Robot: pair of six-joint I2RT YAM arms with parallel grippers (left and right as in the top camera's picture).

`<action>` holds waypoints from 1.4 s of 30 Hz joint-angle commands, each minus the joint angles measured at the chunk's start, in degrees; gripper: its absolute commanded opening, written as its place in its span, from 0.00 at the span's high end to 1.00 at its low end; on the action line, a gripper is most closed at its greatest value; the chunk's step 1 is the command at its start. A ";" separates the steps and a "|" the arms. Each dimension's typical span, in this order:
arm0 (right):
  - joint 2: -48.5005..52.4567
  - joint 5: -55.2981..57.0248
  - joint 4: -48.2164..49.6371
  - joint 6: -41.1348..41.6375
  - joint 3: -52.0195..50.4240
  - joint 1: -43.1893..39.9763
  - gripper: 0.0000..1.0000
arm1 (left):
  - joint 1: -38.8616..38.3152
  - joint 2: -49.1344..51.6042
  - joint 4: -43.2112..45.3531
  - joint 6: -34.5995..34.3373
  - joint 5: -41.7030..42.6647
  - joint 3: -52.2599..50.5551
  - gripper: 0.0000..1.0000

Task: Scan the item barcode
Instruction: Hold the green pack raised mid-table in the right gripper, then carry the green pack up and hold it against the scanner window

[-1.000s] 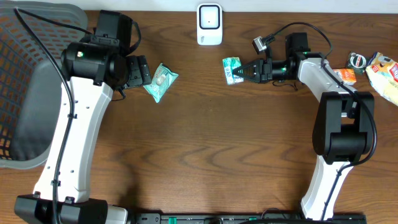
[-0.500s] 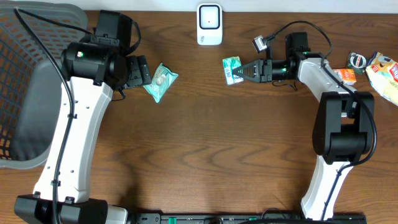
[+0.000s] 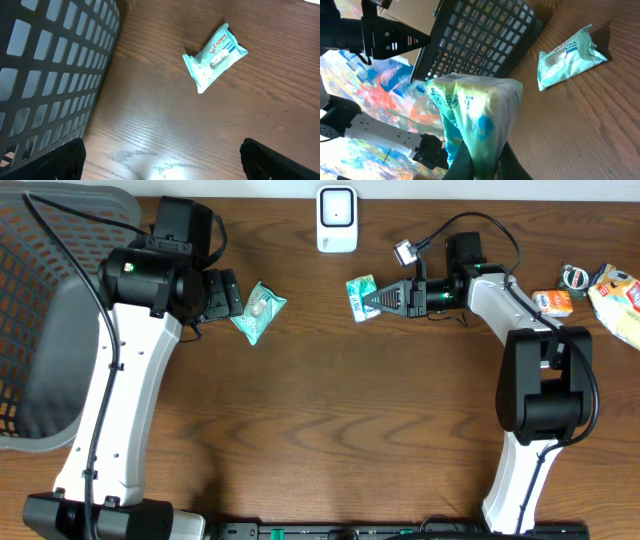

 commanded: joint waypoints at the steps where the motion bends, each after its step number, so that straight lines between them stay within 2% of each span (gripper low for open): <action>1: -1.55 -1.77 0.22 -1.31 -0.15 1.27 0.99 | 0.09 -0.09 -0.09 -0.52 -0.70 -0.17 0.02; 34: -1.55 -1.33 1.66 -1.09 -0.15 2.54 0.99 | 0.09 -0.09 -0.09 -0.52 -0.70 -0.17 0.02; 37: -1.55 2.32 1.66 -0.52 -0.15 3.08 0.99 | 0.09 -0.09 -0.09 -0.52 -0.70 -0.17 0.02; 42: -1.55 18.86 2.32 8.72 -0.13 5.77 0.99 | 0.09 -0.09 -0.09 -0.52 -0.70 -0.17 0.02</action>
